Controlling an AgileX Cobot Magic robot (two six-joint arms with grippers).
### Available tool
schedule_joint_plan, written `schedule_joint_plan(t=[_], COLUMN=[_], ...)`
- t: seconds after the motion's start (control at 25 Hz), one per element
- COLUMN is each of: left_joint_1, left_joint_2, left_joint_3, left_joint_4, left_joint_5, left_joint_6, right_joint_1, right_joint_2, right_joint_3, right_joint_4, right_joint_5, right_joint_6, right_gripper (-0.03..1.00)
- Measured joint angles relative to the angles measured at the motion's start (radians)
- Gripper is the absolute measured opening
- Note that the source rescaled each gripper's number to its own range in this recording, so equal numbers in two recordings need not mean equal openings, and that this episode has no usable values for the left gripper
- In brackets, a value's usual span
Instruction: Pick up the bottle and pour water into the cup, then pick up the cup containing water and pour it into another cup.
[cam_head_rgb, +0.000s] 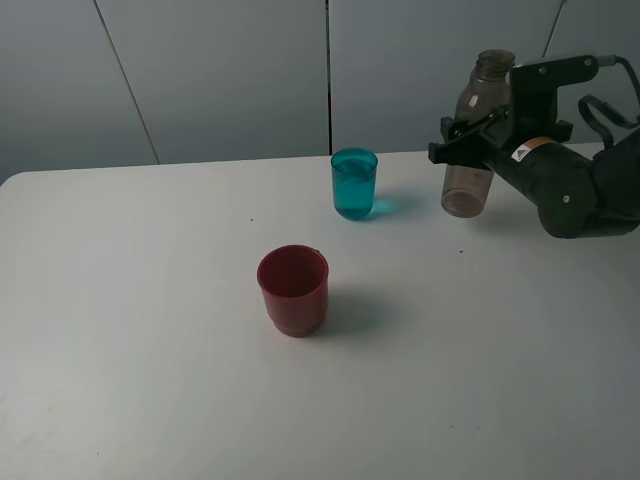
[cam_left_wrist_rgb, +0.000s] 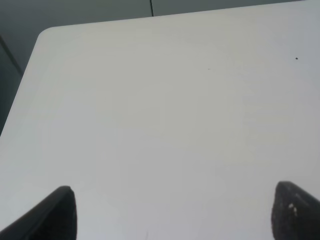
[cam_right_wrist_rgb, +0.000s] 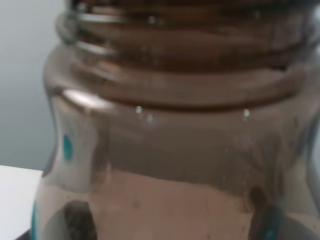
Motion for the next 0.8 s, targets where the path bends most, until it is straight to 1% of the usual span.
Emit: schedule_joint_plan(t=[0.16,0.32,0.44,0.56,0.64,0.8], left_joint_1=[0.000,0.000,0.000,0.000,0.000,0.000], left_joint_2=[0.000,0.000,0.000,0.000,0.000,0.000], left_joint_3=[0.000,0.000,0.000,0.000,0.000,0.000], left_joint_4=[0.000,0.000,0.000,0.000,0.000,0.000], left_joint_5=[0.000,0.000,0.000,0.000,0.000,0.000], left_joint_6=[0.000,0.000,0.000,0.000,0.000,0.000], right_joint_1=[0.000,-0.001,-0.001,-0.002,-0.004,-0.004], right_joint_2=[0.063,0.092,0.092,0.104,0.116,0.142], right_joint_3=[0.000,0.000,0.009,0.026,0.038,0.042], right_joint_4=[0.031,0.075,0.153,0.256,0.302,0.314], right_joint_5=[-0.075,-0.096,-0.106,-0.146,-0.172,-0.222], right_joint_6=[0.018,0.022,0.010,0.001,0.001,-0.001], right_gripper=[0.00,0.00,0.00,0.00,0.00,0.00])
